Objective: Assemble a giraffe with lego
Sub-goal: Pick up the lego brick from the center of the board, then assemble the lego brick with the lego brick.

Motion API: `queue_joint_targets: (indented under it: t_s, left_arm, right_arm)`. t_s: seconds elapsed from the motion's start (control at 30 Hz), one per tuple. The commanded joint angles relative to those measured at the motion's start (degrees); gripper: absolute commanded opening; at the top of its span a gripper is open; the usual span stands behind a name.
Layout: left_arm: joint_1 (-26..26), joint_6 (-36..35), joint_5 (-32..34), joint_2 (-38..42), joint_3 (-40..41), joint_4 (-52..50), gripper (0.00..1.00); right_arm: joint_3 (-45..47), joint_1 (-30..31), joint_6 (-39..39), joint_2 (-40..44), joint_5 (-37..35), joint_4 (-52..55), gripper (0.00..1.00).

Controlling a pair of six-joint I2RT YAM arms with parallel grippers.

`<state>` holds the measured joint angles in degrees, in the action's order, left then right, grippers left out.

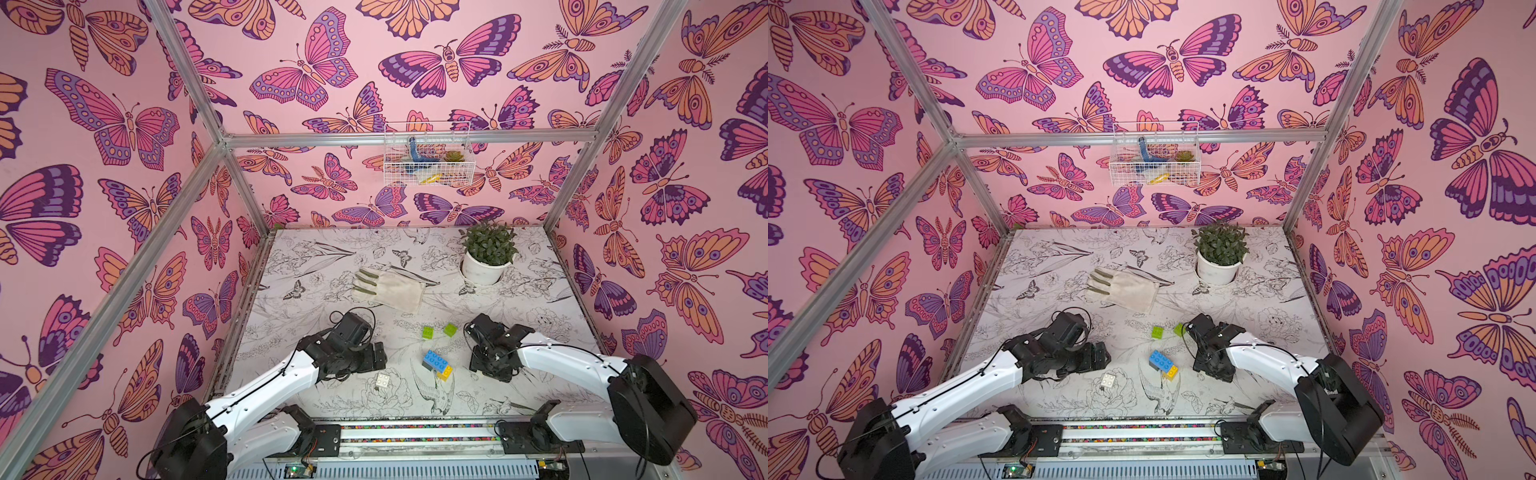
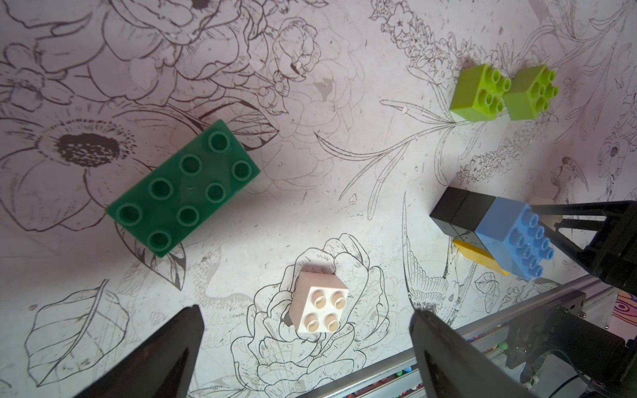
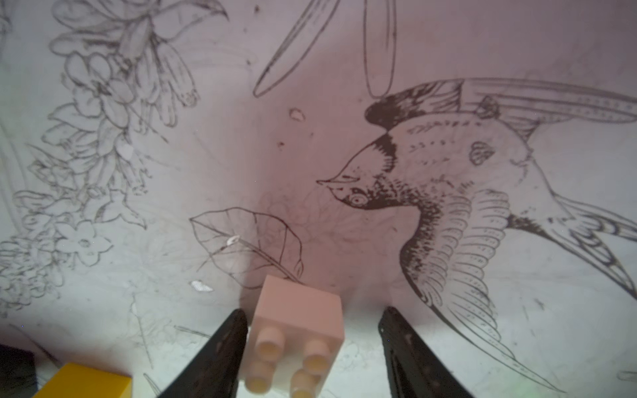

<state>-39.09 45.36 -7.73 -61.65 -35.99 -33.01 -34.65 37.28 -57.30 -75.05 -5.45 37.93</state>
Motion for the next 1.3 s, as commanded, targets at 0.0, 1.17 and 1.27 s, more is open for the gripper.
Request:
queue_joint_targets:
  t_s: [0.0,1.17,1.27]
  left_arm:
    - [-0.4,-0.98,-0.45,0.0,-0.53,-0.63,1.0]
    - [-0.37,-1.42,-1.02,-1.48,0.75,-0.11,1.0]
    - [-0.39,-1.28,-1.15,-1.11,0.83,0.08,1.0]
  right_arm:
    - [0.75,0.94,-1.23,-1.49,-0.38,-1.25,0.54]
    - [-37.39,25.73,42.38,-16.81,-5.08,18.85,0.17]
    - [-38.03,25.92,42.57,-18.27,-4.41,17.84,0.18]
